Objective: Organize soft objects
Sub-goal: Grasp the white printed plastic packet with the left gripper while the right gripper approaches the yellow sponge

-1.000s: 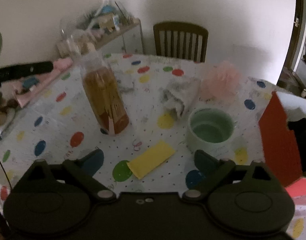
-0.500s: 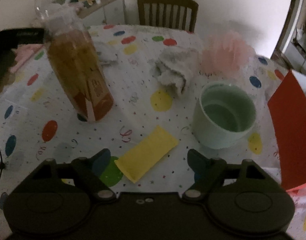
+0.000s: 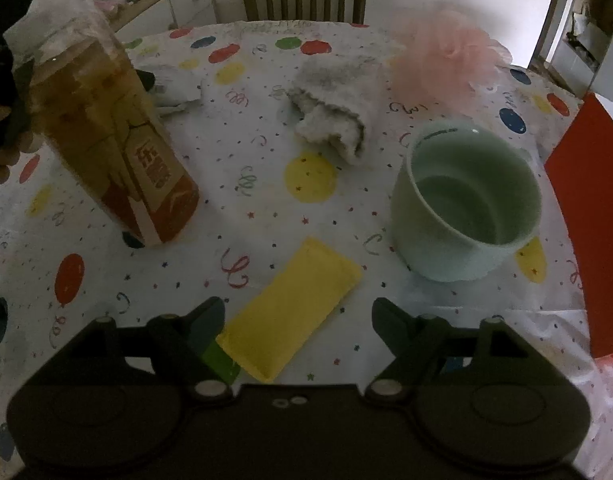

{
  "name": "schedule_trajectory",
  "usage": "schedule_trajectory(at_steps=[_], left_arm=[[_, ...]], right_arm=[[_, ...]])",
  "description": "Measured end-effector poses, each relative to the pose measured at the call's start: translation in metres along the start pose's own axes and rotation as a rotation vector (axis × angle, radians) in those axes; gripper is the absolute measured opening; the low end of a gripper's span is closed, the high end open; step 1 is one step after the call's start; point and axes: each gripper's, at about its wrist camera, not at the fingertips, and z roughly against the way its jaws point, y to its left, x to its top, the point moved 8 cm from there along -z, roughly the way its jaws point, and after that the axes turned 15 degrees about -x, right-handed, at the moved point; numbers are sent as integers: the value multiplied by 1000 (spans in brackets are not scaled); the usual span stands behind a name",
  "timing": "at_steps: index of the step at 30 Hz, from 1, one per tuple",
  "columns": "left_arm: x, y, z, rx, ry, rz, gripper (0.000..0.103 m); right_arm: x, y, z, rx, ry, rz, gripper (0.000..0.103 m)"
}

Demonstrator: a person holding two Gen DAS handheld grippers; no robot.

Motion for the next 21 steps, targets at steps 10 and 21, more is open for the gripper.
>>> schedule_trajectory(at_steps=[10, 21], left_arm=[[-8, 2, -20, 8, 19, -8, 101], [-13, 7, -6, 80, -15, 35, 55]], right_arm=[[1, 2, -14, -48, 20, -4, 74], [-1, 15, -15, -65, 29, 14, 55]])
